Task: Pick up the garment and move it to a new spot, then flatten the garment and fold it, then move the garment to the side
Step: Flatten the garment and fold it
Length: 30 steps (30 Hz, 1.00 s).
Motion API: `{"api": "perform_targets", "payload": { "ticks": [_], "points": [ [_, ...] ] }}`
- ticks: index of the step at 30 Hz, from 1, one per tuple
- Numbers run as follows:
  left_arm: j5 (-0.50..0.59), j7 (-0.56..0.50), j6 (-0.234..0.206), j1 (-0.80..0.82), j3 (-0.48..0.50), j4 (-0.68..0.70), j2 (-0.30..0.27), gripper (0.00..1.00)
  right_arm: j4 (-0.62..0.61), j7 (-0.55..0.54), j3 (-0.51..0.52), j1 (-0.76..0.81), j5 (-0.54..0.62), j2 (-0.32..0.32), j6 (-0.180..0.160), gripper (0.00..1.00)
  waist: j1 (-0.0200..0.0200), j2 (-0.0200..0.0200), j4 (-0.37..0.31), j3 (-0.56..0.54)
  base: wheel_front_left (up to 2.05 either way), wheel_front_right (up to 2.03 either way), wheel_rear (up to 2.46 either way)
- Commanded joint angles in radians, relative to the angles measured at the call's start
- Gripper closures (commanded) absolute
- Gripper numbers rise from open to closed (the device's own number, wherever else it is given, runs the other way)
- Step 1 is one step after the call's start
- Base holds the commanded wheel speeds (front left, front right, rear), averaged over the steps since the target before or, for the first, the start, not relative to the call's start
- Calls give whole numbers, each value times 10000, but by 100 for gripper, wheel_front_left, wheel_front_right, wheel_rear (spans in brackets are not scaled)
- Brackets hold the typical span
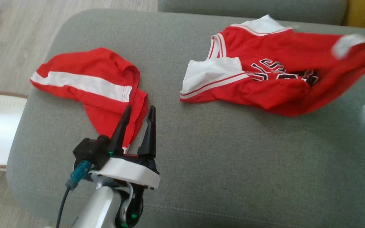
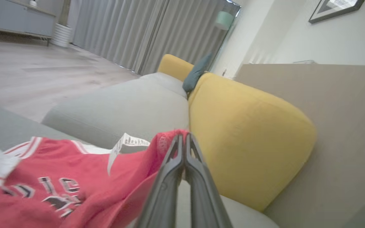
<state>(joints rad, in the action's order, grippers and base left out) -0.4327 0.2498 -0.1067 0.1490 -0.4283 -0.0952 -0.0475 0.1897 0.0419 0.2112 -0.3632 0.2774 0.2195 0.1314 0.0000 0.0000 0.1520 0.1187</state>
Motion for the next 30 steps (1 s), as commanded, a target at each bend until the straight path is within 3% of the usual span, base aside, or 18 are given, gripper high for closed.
{"api": "perform_targets", "payload": {
  "ticks": [1,10,11,12,15,18,23,30],
  "points": [
    [67,120,57,494,273,374,-28,0,-334,-281,-73,-839,-64,582,-7,100,0,0,142,212,0,0,0],
    [-7,120,129,842,105,315,-28,0,1962,-1226,62,-2521,271,2885,-7,100,0,0,849,831,0,0,0],
    [-28,120,128,867,89,309,-28,0,2266,-1323,181,-2648,436,2989,-7,35,0,0,928,853,0,0,0],
    [-52,120,123,886,74,306,-28,0,2565,-1406,313,-2750,606,3061,-7,0,0,0,1005,859,0,0,0],
    [-76,120,105,905,63,305,-28,0,3015,-1524,678,-2945,983,3075,-7,0,0,0,1086,866,0,0,0],
    [-76,120,83,898,101,281,-28,0,3155,-1282,1373,-3141,1565,2683,-7,0,0,0,1103,795,0,0,0],
    [19,120,41,819,321,230,-28,0,3178,-157,1546,-3097,1894,1457,-7,0,0,0,794,465,0,0,0],
    [132,120,64,550,489,260,-28,0,2857,1334,630,-2056,1137,-428,-7,0,0,0,78,-199,0,0,0]
  ]
}}
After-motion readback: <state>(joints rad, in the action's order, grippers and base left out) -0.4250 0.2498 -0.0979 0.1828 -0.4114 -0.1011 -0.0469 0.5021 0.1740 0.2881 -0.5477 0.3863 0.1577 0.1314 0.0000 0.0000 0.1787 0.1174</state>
